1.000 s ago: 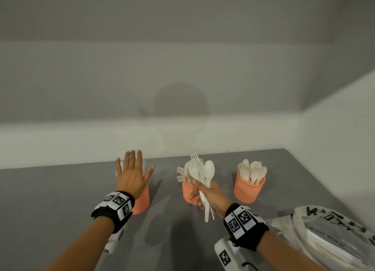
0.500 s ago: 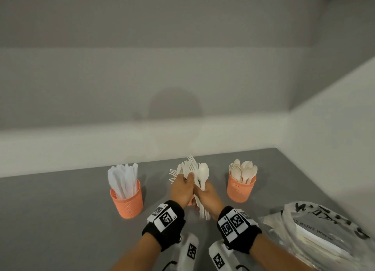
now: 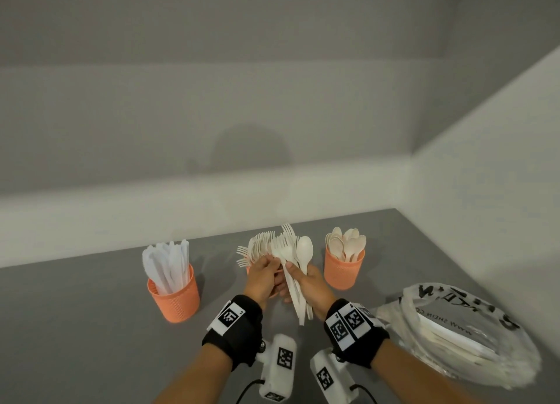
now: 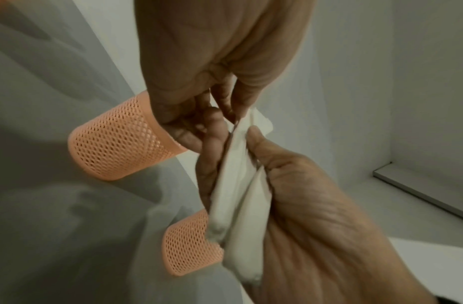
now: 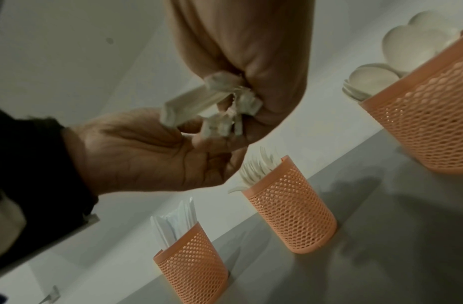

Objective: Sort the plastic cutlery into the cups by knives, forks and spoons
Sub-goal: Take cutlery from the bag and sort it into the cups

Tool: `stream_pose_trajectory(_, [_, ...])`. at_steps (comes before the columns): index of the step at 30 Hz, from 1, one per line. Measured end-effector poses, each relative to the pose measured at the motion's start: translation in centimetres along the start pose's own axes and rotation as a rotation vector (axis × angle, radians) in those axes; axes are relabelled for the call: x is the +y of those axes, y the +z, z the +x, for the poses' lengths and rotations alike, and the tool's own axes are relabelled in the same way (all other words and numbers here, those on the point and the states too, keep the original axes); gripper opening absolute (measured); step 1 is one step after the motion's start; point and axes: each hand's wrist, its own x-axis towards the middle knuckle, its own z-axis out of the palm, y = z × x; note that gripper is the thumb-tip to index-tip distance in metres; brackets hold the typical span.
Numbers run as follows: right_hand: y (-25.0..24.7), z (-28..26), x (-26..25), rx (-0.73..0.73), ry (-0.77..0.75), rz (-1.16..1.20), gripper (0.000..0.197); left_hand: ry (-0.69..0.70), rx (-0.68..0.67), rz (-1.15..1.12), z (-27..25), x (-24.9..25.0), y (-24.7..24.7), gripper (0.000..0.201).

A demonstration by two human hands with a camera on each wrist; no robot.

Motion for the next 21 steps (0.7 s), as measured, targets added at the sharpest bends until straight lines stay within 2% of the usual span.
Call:
stream_pose_trajectory(6, [-0.5, -0.1, 0.1, 0.037, 0.011, -0.009, 0.021, -0.052, 0.08, -0.188, 0.7, 0.8, 0.1, 0.027])
stream_pose_trajectory(12, [-2.7, -0.2, 1.1, 0.218, -0.069, -0.182, 0.006, -0.035, 0.05, -0.127, -0.1, 1.5, 0.8, 0.035])
stream_pose_trajectory(14, [-3.2, 0.1, 1.6, 0.254, -0.094, -0.244, 0.003, -0.021, 0.027, -0.001, 0.0, 0.8, 1.7, 0.037])
stream_pose_trajectory(16, [-3.3, 0.0, 1.8, 0.26, -0.114, -0.265, 0.002, 0.014, -0.002, 0.114, -0.2, 0.0, 2.6, 0.036])
stream_pose_trajectory(18, [-3.4, -0.2, 1.8, 0.254, -0.12, -0.265, 0.004, 0.04, -0.031, 0.13, -0.7, -0.7, 3.8, 0.032])
stream_pose_trajectory(21, [-3.6, -0.8, 1.4, 0.226, -0.114, -0.294, 0.006, 0.055, 0.031, 0.097, -1.0, -1.4, 5.1, 0.026])
